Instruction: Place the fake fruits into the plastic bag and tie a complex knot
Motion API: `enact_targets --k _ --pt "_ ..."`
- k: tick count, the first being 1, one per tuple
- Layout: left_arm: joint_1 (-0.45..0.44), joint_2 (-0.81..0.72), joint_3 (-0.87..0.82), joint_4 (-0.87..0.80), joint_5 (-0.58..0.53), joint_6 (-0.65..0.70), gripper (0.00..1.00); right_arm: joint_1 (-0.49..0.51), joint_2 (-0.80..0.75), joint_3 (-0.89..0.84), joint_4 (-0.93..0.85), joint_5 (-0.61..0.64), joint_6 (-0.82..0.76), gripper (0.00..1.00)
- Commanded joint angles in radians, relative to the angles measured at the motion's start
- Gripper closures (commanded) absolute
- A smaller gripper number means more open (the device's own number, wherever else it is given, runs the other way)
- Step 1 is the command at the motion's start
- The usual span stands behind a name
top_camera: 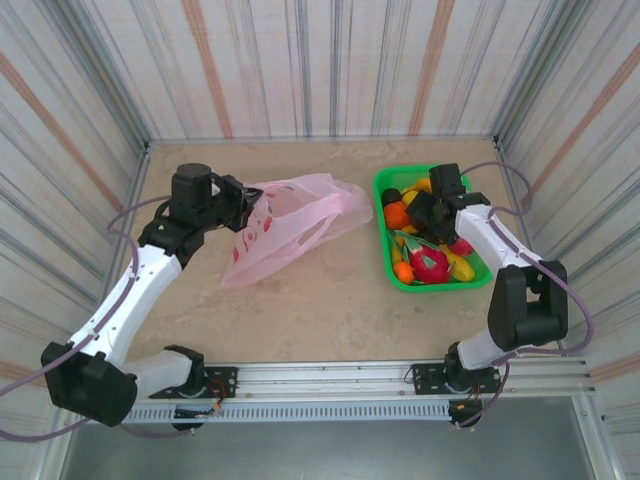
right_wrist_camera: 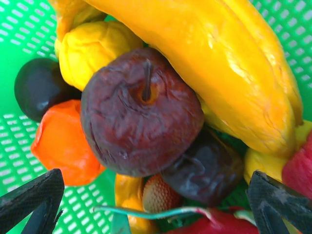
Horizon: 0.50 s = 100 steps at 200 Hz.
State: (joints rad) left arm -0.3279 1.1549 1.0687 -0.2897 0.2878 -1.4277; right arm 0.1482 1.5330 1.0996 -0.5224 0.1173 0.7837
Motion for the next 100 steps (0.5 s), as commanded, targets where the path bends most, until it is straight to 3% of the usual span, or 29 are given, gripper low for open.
enact_targets --k 1,100 --pt "0.004 -0.030 -0.001 0.020 0.007 -0.018 1.00 -0.002 0.028 0.013 0.074 0.039 0.014 0.01" --pt "0.003 -0.028 0.001 0.017 0.008 -0.013 1.00 -0.002 0.190 0.094 0.135 0.082 -0.006 0.01"
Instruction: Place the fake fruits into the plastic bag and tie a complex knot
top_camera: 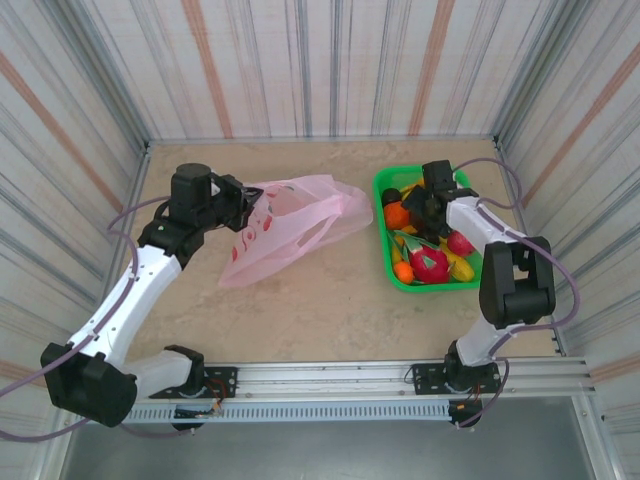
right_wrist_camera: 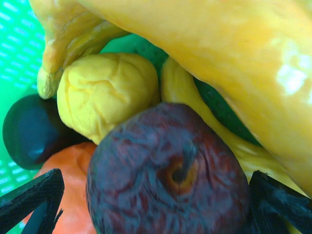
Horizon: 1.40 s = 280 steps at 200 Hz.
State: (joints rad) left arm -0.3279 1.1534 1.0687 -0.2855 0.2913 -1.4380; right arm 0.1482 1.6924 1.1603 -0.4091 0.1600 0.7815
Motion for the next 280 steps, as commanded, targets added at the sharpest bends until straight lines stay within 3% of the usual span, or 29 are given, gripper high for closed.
enact_targets --k 1,45,91,112,180,280 --pt "0.003 -0.026 0.002 0.012 0.005 -0.002 1.00 -0.002 0.032 0.033 0.022 0.039 -0.005 0.01" --pt "0.003 -0.023 0.001 0.012 0.005 -0.002 1.00 -0.002 0.053 0.030 0.026 0.024 -0.011 0.02" --pt "0.002 -0.020 0.002 0.012 0.004 -0.004 1.00 -0.004 0.044 0.021 0.011 0.011 -0.025 0.29" --pt "0.002 -0.020 0.001 0.012 0.006 -0.004 1.00 -0.003 0.030 0.021 0.003 0.005 -0.041 0.35" --pt "0.003 -0.018 -0.002 0.011 0.008 -0.004 1.00 -0.002 -0.077 0.008 -0.018 0.004 -0.070 0.36" --pt "0.002 0.014 -0.005 0.013 0.029 0.014 1.00 0.081 -0.506 -0.075 -0.165 -0.044 -0.105 0.37"
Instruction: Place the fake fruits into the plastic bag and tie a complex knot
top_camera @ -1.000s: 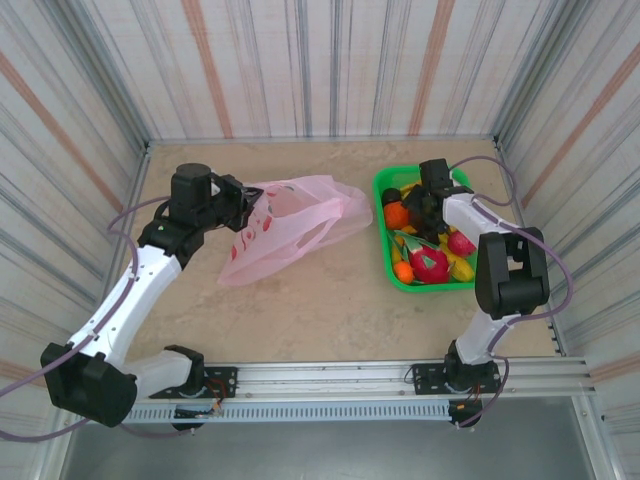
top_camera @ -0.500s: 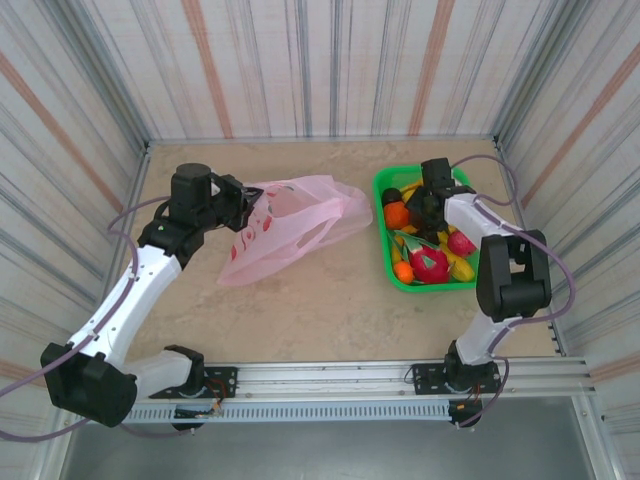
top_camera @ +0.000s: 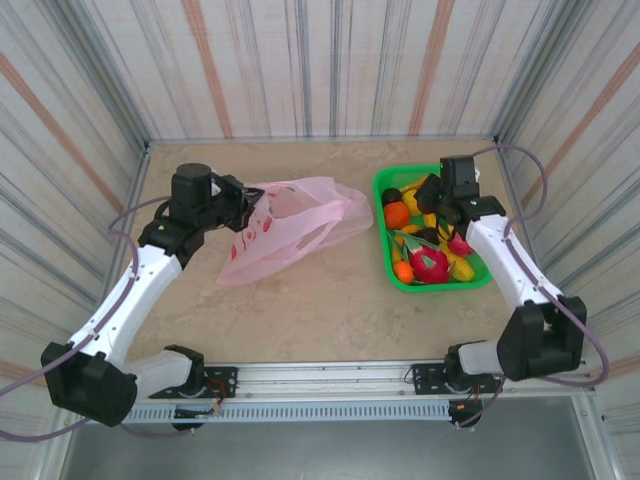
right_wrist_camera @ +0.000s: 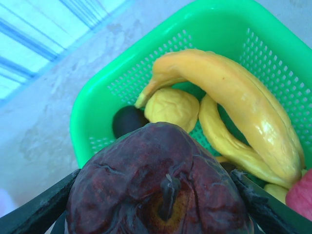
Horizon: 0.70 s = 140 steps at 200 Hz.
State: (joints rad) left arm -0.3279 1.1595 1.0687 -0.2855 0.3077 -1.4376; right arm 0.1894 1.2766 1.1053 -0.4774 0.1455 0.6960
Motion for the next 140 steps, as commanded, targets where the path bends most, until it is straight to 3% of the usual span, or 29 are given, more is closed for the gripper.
enact_targets --k 1,79,140 --pt "0.002 0.009 -0.006 0.014 0.014 0.013 1.00 0.043 -0.094 -0.019 -0.099 -0.030 -0.019 0.37" --pt "0.002 0.011 -0.003 -0.015 0.017 0.036 1.00 0.334 -0.309 -0.016 -0.193 -0.128 0.098 0.38" --pt "-0.008 0.006 0.006 -0.027 0.035 0.069 1.00 0.549 -0.202 0.006 -0.033 -0.081 0.104 0.38"
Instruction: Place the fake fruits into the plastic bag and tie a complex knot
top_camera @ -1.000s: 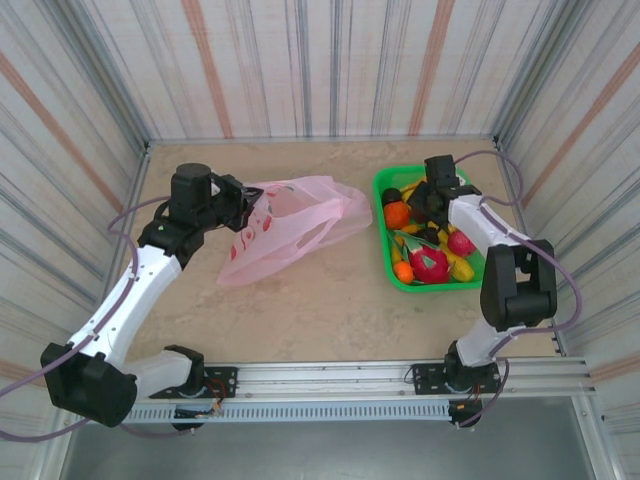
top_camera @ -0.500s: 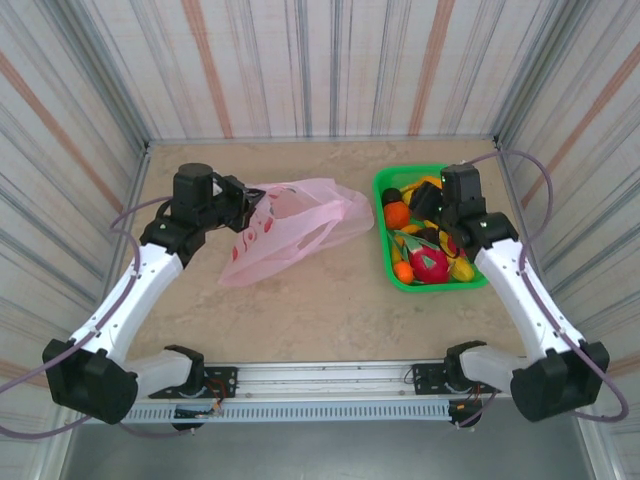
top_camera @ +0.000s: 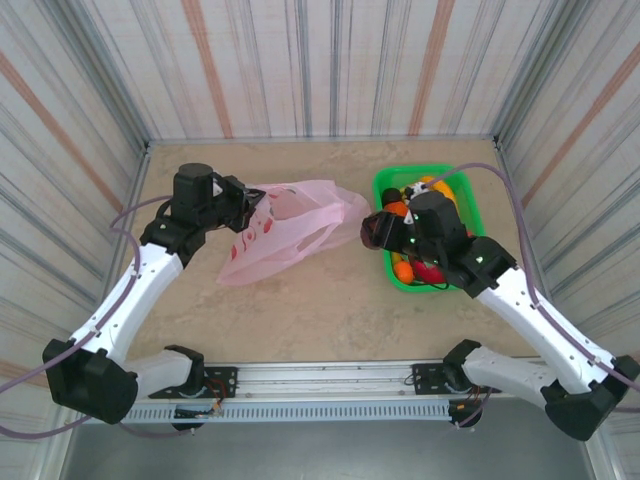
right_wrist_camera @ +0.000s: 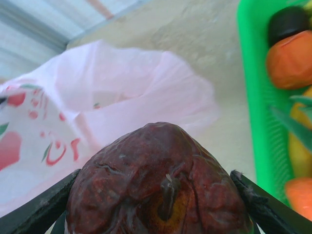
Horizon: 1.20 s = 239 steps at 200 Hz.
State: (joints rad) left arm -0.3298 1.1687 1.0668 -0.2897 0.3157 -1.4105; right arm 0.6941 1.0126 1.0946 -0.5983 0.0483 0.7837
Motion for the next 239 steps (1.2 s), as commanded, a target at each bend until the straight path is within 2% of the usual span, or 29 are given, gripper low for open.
enact_targets --k 1,73,135,239 --pt "-0.006 -0.004 0.008 -0.023 0.028 0.043 1.00 0.046 0.066 0.019 0.092 0.015 0.015 0.38" --pt "-0.007 -0.005 0.013 -0.001 0.107 0.134 1.00 0.126 0.314 0.194 0.233 -0.036 -0.067 0.37" --pt "-0.026 -0.004 0.000 0.059 0.123 0.106 1.00 0.149 0.476 0.270 0.325 -0.103 -0.111 0.36" --pt "-0.037 -0.017 -0.025 0.076 0.081 0.050 1.00 0.151 0.530 0.206 0.335 -0.133 -0.123 0.25"
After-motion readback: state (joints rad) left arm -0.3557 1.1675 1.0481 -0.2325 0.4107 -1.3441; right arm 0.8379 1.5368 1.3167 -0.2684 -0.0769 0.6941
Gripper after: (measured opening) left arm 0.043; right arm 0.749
